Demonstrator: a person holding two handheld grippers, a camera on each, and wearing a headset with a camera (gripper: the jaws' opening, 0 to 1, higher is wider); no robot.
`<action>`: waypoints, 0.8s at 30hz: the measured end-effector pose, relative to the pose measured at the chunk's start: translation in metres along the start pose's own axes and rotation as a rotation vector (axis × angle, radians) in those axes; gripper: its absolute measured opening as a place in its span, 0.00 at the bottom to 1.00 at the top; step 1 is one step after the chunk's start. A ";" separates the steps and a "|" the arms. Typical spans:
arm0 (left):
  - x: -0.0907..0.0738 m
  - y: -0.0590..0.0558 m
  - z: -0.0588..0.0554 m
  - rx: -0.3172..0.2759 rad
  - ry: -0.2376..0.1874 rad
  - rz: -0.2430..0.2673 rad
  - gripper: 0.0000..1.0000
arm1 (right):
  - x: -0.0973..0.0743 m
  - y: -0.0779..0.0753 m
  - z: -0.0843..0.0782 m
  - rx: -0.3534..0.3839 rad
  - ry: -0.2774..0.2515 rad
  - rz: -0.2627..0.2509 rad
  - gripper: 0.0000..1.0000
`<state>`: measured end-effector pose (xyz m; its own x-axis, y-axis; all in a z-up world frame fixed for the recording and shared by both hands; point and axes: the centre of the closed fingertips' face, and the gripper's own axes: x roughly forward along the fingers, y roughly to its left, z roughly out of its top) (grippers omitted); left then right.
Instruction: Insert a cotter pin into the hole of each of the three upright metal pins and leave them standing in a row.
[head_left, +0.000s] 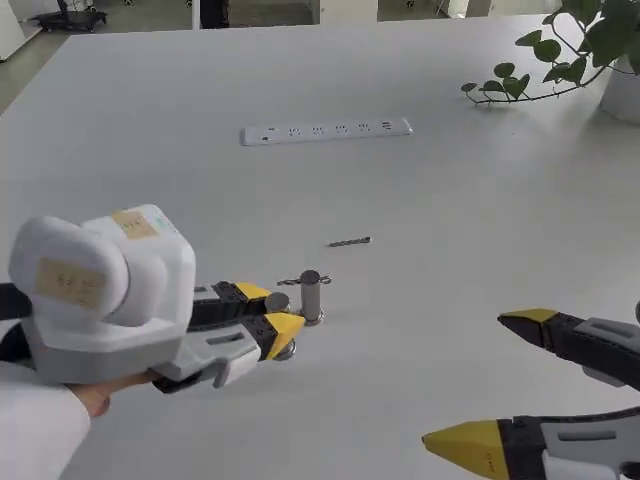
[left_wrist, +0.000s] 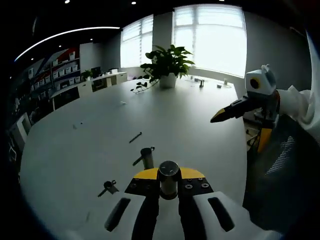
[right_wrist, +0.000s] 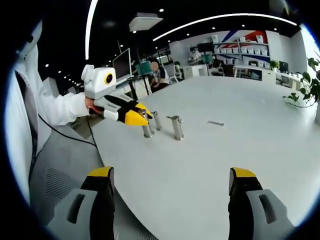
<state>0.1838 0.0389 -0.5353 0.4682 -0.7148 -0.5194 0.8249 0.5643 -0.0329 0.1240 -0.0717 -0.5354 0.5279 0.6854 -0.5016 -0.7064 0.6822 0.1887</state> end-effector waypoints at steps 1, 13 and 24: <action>0.001 0.000 -0.002 -0.001 0.003 0.000 0.11 | 0.000 -0.001 0.000 0.002 0.002 -0.002 0.94; 0.015 0.005 -0.022 -0.067 0.032 0.055 0.11 | 0.002 0.001 -0.006 0.012 0.017 0.004 0.94; 0.019 0.004 -0.026 -0.106 0.014 0.075 0.11 | 0.005 0.005 -0.005 -0.001 0.029 0.020 0.93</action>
<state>0.1879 0.0386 -0.5678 0.5221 -0.6638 -0.5355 0.7495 0.6567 -0.0834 0.1209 -0.0663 -0.5418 0.5003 0.6911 -0.5216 -0.7169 0.6685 0.1982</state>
